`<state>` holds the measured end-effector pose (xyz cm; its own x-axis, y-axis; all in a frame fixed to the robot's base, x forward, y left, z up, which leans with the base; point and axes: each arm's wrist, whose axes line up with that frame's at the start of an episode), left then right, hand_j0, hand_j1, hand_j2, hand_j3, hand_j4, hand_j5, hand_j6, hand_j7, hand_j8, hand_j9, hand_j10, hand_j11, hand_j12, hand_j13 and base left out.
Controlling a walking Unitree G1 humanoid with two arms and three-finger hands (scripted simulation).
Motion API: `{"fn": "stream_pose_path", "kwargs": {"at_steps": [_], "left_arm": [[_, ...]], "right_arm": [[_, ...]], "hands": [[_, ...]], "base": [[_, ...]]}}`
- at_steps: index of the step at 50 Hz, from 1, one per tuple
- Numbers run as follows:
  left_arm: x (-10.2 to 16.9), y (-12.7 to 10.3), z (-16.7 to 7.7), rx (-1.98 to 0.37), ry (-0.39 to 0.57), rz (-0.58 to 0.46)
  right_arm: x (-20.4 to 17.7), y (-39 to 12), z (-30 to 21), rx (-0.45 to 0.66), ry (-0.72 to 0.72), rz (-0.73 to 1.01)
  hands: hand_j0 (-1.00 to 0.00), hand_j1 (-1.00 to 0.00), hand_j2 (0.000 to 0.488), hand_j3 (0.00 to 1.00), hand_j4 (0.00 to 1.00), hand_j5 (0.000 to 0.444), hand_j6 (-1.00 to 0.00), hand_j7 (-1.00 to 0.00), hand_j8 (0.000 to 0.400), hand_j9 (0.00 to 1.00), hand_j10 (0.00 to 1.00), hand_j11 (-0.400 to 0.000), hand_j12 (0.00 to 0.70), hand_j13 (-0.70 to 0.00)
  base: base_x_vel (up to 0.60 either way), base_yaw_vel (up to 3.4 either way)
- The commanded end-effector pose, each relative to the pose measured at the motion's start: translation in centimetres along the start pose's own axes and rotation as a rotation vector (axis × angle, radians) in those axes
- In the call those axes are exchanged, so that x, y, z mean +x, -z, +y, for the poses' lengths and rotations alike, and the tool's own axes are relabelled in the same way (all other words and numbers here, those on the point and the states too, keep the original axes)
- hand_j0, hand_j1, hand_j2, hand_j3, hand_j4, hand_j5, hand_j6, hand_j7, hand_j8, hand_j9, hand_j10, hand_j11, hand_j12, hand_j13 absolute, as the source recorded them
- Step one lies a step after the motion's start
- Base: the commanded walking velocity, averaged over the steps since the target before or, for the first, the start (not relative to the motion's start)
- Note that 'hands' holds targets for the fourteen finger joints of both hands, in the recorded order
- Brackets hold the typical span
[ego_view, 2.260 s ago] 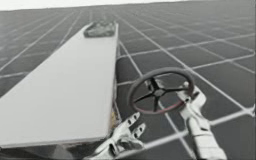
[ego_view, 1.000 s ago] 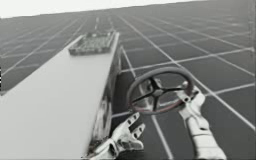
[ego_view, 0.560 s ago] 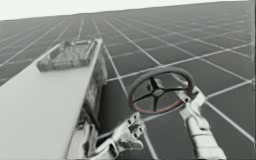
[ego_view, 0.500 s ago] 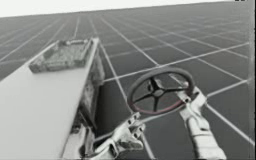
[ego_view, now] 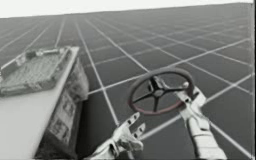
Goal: Pick up and drop off the object
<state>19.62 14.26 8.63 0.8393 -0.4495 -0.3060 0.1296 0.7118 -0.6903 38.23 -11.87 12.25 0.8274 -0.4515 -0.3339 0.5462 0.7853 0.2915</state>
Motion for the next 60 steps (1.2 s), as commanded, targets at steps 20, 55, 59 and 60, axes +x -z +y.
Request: {"fn": "stream_pose_path", "kwargs": {"at_steps": [20,55,59,60], "left_arm": [[-0.31,-0.05,0.31,-0.011,0.001,-0.017],[-0.31,-0.05,0.31,-0.011,0.001,-0.017],[-0.31,-0.05,0.31,-0.011,0.001,-0.017],[-0.31,-0.05,0.31,-0.011,0.001,-0.017]], "right_arm": [[-0.55,-0.58,1.16,0.003,-0.033,-0.022],[-0.55,-0.58,1.16,0.003,-0.033,-0.022],[-0.55,-0.58,1.16,0.003,-0.033,-0.022],[-0.55,-0.58,1.16,0.003,-0.033,-0.022]], "hands": [[0.00,0.00,0.000,1.00,1.00,0.000,0.00,0.00,0.000,1.00,1.00,-0.400,0.000,-0.700],[0.00,0.00,0.000,1.00,1.00,0.000,0.00,0.00,0.000,1.00,1.00,-0.400,0.000,-0.700],[0.00,0.00,0.000,1.00,1.00,0.000,0.00,0.00,0.000,1.00,1.00,-0.400,0.000,-0.700],[0.00,0.00,0.000,1.00,1.00,0.000,0.00,0.00,0.000,1.00,1.00,-0.400,0.000,-0.700]], "base": [[0.44,-0.09],[0.26,-0.05],[0.12,2.64],[0.10,3.43]]}}
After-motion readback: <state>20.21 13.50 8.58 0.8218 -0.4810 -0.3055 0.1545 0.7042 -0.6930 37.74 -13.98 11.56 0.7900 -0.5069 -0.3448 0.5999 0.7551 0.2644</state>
